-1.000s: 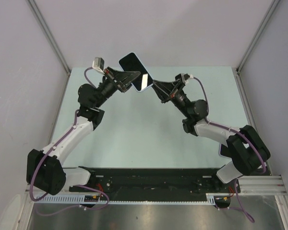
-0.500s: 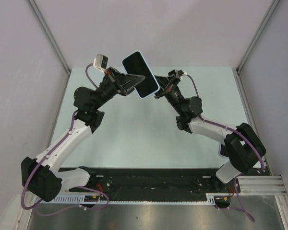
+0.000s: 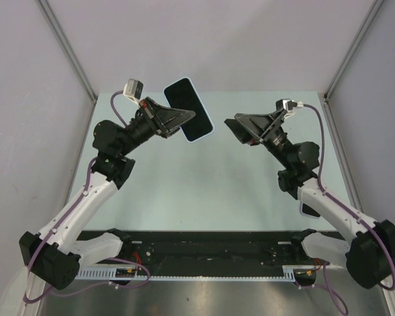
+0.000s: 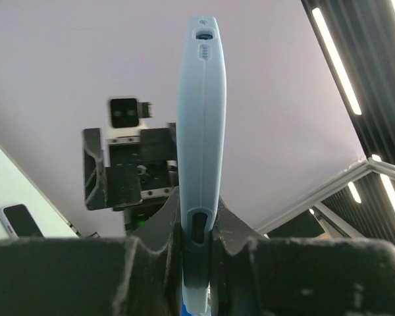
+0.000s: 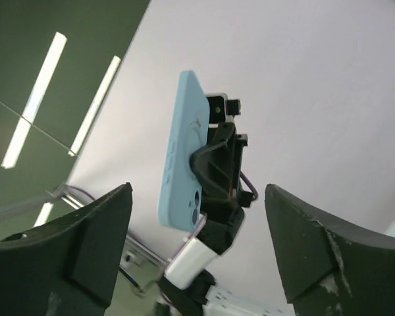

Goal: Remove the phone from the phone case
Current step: Remove the phone case from the phone.

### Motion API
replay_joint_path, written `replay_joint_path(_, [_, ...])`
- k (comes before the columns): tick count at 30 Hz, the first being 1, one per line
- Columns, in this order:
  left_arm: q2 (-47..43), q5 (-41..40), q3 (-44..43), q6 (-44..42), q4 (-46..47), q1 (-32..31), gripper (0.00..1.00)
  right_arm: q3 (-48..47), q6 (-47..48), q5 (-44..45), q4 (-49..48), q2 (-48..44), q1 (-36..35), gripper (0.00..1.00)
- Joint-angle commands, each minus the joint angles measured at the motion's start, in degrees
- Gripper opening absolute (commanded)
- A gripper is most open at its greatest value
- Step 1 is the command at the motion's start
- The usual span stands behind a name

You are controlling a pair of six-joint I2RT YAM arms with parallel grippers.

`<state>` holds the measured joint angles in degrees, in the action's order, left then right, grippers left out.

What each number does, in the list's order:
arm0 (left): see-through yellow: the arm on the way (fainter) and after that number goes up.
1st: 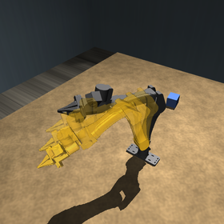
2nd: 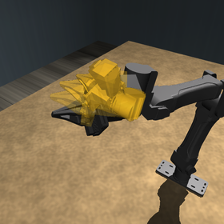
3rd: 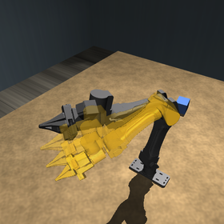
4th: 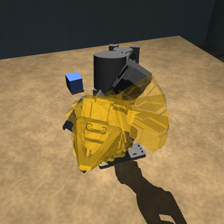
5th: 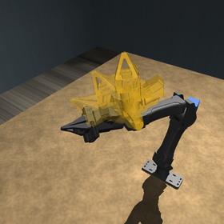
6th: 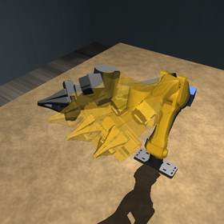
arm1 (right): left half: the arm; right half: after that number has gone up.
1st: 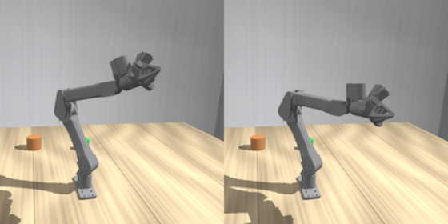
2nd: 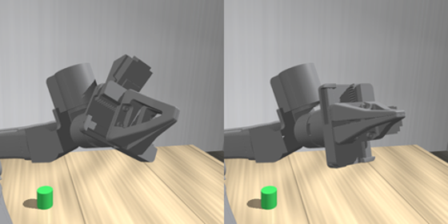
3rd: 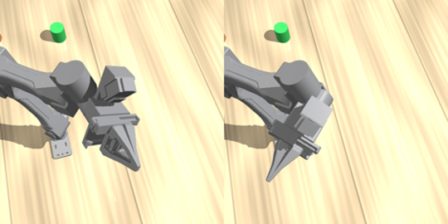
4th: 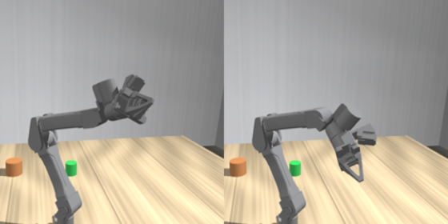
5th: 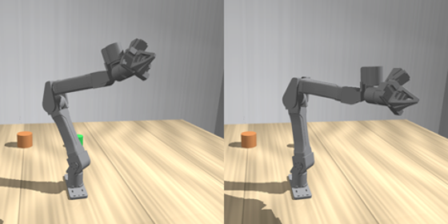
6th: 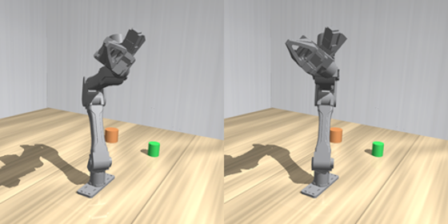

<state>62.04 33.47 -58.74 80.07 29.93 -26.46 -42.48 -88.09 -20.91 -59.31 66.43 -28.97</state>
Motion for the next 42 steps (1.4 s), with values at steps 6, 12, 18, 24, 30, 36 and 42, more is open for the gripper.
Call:
replay_joint_path(6, [1.3,-0.3,-2.5,-1.3,-1.6,0.8,0.0,-7.7,26.3,-6.1,33.7,-9.4,-2.0,0.91])
replay_joint_path(12, [1.4,-0.4,-0.7,-0.6,-0.7,0.8,0.0,-7.7,25.3,-6.0,30.1,-6.6,-4.2,0.88])
replay_joint_path(18, [1.2,-0.8,0.6,-1.3,-1.1,0.6,0.0,-7.8,22.7,-6.2,23.1,-3.4,-5.7,0.75])
replay_joint_path(24, [3.5,0.2,1.4,-0.4,1.0,0.8,0.0,-10.2,19.9,-5.1,16.1,0.5,-6.6,0.65])
replay_joint_path(30, [4.7,0.2,1.1,-0.1,1.7,0.8,0.0,-12.2,18.7,-4.8,15.3,3.2,-7.6,0.42])
replay_joint_path(36, [4.6,-0.4,-0.2,-1.4,0.0,0.9,0.0,-12.1,20.3,-1.9,21.3,0.4,-8.7,0.0])
replay_joint_path(42, [3.9,-2.2,0.0,-2.6,2.6,0.9,0.37,-10.0,21.0,0.3,22.8,-2.4,-9.0,0.0])
